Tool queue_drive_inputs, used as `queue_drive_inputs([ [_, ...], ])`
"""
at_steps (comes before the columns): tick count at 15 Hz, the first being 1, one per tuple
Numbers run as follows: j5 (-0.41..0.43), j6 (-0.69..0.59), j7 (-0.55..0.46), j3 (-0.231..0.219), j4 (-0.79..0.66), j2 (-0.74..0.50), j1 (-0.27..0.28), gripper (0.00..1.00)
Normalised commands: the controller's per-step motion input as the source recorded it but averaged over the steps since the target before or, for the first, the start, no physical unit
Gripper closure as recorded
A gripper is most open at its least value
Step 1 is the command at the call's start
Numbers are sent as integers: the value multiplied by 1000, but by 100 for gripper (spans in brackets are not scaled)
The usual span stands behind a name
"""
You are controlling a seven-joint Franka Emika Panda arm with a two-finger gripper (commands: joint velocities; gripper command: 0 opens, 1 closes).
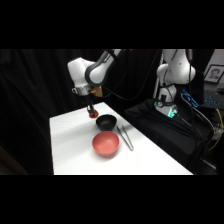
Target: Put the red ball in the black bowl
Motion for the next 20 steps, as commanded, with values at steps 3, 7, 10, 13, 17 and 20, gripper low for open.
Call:
queue_drive_inputs([
  [3,151,324,-173,-45,-589,-390,-25,96],
  [7,124,382,-135,-44,-459,-275,6,96],
  [10,126,500,-95,-24,-346,-118,30,96],
  [13,141,469,-66,-16,-228,4,29,81],
  [17,110,271,-29,-22,-142,-18,46,41],
  [20,14,-38,49,-61,-81,-160,102,18],
])
